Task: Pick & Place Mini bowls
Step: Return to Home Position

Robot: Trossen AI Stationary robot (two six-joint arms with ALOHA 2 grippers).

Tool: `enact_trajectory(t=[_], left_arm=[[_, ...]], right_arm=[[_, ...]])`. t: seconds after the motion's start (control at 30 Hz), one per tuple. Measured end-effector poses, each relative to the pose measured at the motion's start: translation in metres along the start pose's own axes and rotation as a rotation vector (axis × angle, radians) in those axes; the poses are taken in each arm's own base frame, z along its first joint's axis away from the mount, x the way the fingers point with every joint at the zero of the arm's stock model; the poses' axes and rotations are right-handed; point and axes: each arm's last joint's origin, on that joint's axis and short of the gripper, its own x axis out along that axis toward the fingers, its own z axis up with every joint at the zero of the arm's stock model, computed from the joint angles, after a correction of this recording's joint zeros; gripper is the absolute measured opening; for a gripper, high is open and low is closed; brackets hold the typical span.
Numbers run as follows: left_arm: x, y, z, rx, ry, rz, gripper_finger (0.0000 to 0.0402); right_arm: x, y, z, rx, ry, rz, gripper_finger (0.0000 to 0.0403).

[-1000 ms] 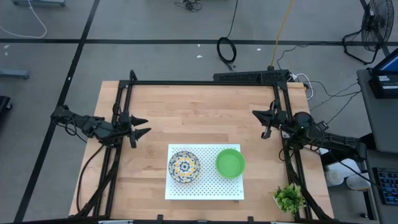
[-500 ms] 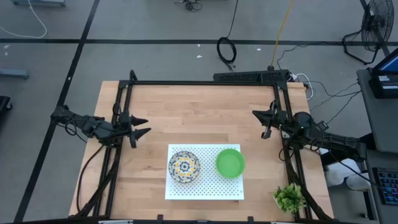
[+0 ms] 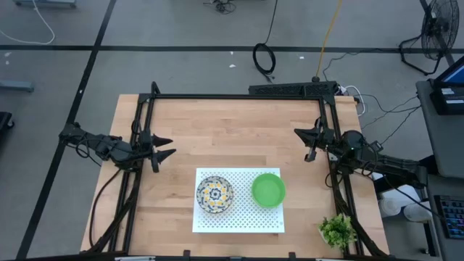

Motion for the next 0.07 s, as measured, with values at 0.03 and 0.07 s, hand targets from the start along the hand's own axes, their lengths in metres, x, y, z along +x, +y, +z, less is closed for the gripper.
enact_trajectory(t=[0.03, 0.07], left_arm=[[0.0, 0.0, 0.0, 0.0, 0.0, 0.0, 0.023], [0.0, 0.0, 0.0, 0.0, 0.0, 0.0, 0.023]], right_arm=[[0.0, 0.0, 0.0, 0.0, 0.0, 0.0, 0.0], [0.0, 0.0, 0.0, 0.0, 0.0, 0.0, 0.0]])
